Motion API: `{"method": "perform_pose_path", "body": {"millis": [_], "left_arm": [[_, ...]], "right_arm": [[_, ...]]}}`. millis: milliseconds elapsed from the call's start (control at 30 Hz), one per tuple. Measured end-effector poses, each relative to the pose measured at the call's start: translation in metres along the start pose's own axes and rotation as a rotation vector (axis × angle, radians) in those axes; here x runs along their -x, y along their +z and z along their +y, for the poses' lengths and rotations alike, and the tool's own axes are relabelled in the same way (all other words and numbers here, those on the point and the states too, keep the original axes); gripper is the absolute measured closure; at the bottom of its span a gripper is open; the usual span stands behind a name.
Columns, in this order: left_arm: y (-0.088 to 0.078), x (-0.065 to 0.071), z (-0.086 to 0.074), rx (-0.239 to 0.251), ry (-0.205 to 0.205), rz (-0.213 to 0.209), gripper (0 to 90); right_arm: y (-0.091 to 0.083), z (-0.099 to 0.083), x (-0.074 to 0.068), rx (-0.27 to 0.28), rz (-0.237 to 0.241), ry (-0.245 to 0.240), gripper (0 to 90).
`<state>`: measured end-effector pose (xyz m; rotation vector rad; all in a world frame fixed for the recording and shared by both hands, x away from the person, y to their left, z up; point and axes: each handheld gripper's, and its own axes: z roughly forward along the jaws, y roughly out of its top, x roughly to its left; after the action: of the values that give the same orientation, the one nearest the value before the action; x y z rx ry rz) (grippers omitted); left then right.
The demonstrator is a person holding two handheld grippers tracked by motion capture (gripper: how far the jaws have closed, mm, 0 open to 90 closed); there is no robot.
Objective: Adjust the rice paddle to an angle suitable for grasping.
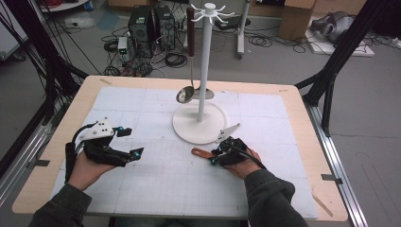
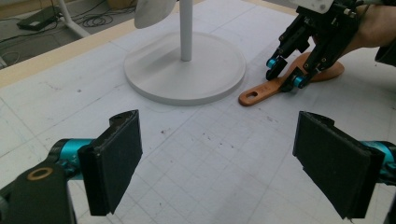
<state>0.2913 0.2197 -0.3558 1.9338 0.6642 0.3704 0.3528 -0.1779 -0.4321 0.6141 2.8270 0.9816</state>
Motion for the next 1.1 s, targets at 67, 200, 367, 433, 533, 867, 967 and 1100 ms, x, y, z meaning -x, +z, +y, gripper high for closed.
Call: {"method": "perform_pose_path", "body": {"millis": [67,200,367,433,533,867,967,1100], "left_arm": [[0.0000,-0.0005,0.0000,-0.002,0.002,-0.001,16.2],[0.0000,-0.0012,-0.0004,-0.001,-0.005,0.002,16.2],[0.0007,-0.0009,-0.0004,-0.003,-0.002,0.001,16.2],[0.0003,-0.0009,-0.0003,-0.003,-0.001,0.001,16.2],[0.0008,-0.0006,-0.0004,-0.003,-0.001,-0.002,16.2],[0.0021,-0.0006,-0.0005,-0.005,-0.001,-0.003,16.2],[0.0029,-0.0009,-0.0010,-0.009,-0.001,-0.005,16.2],[0.0039,-0.0006,-0.0014,-0.010,-0.004,-0.007,16.2]], "right_arm": [[-0.0006,0.0000,-0.0011,-0.001,-0.002,-0.009,65.2],[-0.0023,-0.0005,0.0001,0.012,0.020,-0.010,65.1],[-0.0010,0.0012,-0.0029,0.005,0.023,-0.031,65.1],[-0.0002,0.0015,-0.0037,-0.003,0.022,-0.038,64.8],[0.0007,0.0008,-0.0035,0.002,0.024,-0.030,63.5],[0.0004,0.0006,-0.0030,0.005,0.026,-0.032,65.2],[-0.0010,0.0024,-0.0045,0.024,0.021,-0.039,65.2],[-0.0061,0.0047,-0.0064,0.066,0.023,-0.046,65.2]]}}
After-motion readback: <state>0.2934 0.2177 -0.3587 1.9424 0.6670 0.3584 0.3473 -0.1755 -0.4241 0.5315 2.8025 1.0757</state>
